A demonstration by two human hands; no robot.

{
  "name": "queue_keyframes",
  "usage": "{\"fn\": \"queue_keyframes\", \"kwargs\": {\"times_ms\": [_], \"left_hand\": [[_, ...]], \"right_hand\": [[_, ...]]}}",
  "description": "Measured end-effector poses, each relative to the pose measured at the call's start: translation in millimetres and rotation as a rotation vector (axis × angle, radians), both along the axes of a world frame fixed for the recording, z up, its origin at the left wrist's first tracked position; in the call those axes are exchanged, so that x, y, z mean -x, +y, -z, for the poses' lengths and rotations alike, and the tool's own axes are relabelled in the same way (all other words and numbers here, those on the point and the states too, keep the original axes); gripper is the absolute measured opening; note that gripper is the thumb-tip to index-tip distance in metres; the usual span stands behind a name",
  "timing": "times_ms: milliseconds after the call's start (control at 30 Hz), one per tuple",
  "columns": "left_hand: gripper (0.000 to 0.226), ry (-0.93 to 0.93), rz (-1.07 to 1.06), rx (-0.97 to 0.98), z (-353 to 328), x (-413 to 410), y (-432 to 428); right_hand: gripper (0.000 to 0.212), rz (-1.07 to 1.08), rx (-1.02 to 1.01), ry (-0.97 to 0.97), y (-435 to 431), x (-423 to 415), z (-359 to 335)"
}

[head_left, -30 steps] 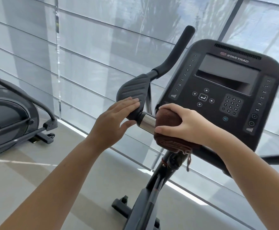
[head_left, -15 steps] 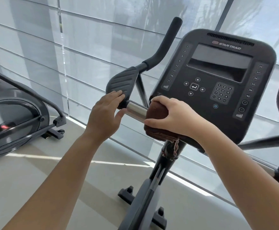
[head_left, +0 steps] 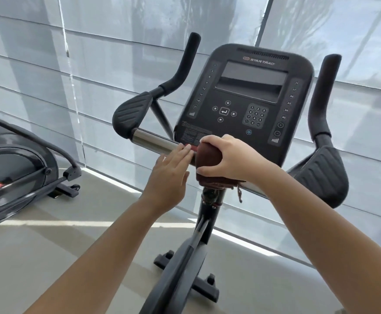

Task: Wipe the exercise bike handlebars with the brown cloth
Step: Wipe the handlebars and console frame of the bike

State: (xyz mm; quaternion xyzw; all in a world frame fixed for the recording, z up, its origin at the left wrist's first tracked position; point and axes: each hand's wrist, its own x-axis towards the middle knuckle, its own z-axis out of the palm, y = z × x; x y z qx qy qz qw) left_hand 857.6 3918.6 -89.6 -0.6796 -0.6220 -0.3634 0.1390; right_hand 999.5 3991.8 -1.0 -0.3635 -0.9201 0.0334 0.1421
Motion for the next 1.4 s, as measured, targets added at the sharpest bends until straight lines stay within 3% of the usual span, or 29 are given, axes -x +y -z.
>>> {"fn": "queue_keyframes", "kwargs": {"times_ms": [400, 600, 733, 833, 967, 1267, 1400], "left_hand": [[0.046, -0.010, 0.023, 0.055, 1.2, -67.8, -24.1], [0.046, -0.096, -0.038, 0.059, 9.4, -91.2, -31.0], [0.044, -0.180, -0.082, 0.061, 25.6, -95.8, -41.9], [0.044, -0.206, -0.112, 0.075, 35.6, -96.5, -54.5], [0.044, -0.206, -0.153, 0.067, 33.2, -92.3, -73.7], [0.043, -0.183, -0.248, -0.019, 16.8, -102.1, -106.0], [0.044, -0.163, -0.317, -0.030, 18.5, -111.4, -123.7]], "right_hand": [[0.061, 0.011, 0.061, 0.047, -2.0, -107.1, 1.0], [0.046, 0.097, 0.007, 0.026, -5.8, -93.6, -8.5], [0.062, 0.186, -0.113, 0.023, -5.7, -79.4, 3.5], [0.061, 0.193, -0.124, 0.118, -8.7, -73.1, 12.6], [0.055, 0.130, -0.084, 0.256, -11.3, -73.8, 20.2], [0.053, -0.140, -0.277, 0.471, -24.9, -78.7, 37.9], [0.054, -0.259, -0.268, 0.526, -36.5, -78.2, 38.4]]}}
